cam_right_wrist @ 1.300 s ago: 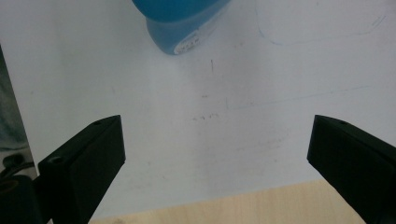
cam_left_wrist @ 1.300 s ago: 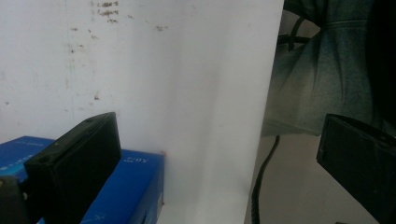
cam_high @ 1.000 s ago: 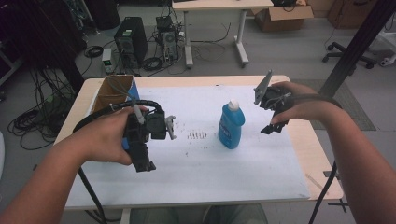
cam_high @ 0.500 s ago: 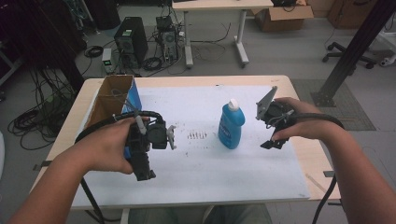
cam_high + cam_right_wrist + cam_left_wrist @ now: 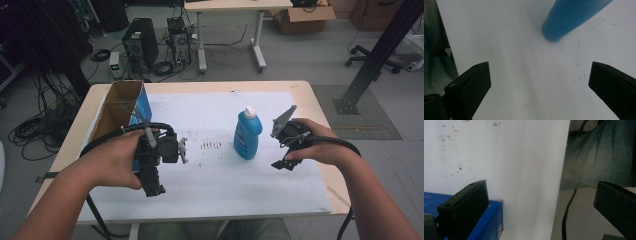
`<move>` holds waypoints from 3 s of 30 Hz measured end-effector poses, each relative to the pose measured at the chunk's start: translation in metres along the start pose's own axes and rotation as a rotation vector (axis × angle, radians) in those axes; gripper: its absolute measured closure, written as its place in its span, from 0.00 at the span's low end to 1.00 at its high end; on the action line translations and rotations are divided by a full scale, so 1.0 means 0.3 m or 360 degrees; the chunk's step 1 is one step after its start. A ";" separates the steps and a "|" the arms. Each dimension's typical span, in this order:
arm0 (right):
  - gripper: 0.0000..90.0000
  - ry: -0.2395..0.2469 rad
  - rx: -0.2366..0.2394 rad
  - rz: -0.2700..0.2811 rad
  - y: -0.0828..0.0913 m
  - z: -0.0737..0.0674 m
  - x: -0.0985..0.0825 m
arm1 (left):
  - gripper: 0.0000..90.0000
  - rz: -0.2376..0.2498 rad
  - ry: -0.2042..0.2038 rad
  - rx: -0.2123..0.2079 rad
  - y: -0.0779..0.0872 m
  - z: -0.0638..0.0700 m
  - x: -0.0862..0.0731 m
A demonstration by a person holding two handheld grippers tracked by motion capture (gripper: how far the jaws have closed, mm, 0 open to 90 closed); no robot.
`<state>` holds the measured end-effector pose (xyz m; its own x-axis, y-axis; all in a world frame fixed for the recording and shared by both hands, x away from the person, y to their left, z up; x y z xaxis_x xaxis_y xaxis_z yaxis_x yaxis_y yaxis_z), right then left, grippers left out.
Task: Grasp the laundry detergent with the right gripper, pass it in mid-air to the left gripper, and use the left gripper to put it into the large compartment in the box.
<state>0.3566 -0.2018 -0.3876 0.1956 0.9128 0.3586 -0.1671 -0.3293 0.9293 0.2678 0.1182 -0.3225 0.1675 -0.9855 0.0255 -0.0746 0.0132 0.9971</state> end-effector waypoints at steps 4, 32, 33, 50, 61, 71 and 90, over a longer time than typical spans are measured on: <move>0.05 -0.0069 -0.0018 0.0076 -0.028 0.000 0.001 | 0.00 -0.0021 0.0006 0.0005 -0.009 -0.004 -0.008; 0.03 -0.0496 -0.0269 0.0574 -0.190 0.035 0.008 | 0.00 -0.0010 -0.0005 0.0025 -0.033 -0.004 -0.025; 0.03 -0.0496 -0.0269 0.0574 -0.190 0.035 0.008 | 0.00 -0.0010 -0.0005 0.0025 -0.033 -0.004 -0.025; 0.03 -0.0552 -0.0324 0.0697 -0.212 0.043 0.038 | 0.00 -0.0011 -0.0007 0.0049 -0.026 0.005 -0.016; 0.03 -0.0580 -0.0380 0.0761 -0.230 0.061 0.070 | 0.00 -0.0010 0.0001 0.0039 -0.036 0.004 -0.015; 0.02 -0.0632 -0.0466 0.0814 -0.247 0.080 0.088 | 0.00 -0.0002 0.0003 0.0034 -0.038 0.003 -0.022; 0.02 -0.0720 -0.0618 0.0918 -0.286 0.085 0.120 | 0.00 0.0000 0.0000 0.0036 -0.042 0.001 -0.025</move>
<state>0.4027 -0.1468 -0.4520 0.3329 0.4137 0.8474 -0.6659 -0.5332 0.5218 0.2671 0.1254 -0.3352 0.1678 -0.9855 0.0253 -0.0970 0.0091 0.9952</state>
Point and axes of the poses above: each handheld gripper's, and its own axes: y roughly backward along the jaws, x roughly out of its top, z roughly to its right, the point moved 6 cm from there along -y, roughly forward along the jaws, and after that the axes turned 3 degrees about y, right-handed, at the moved point
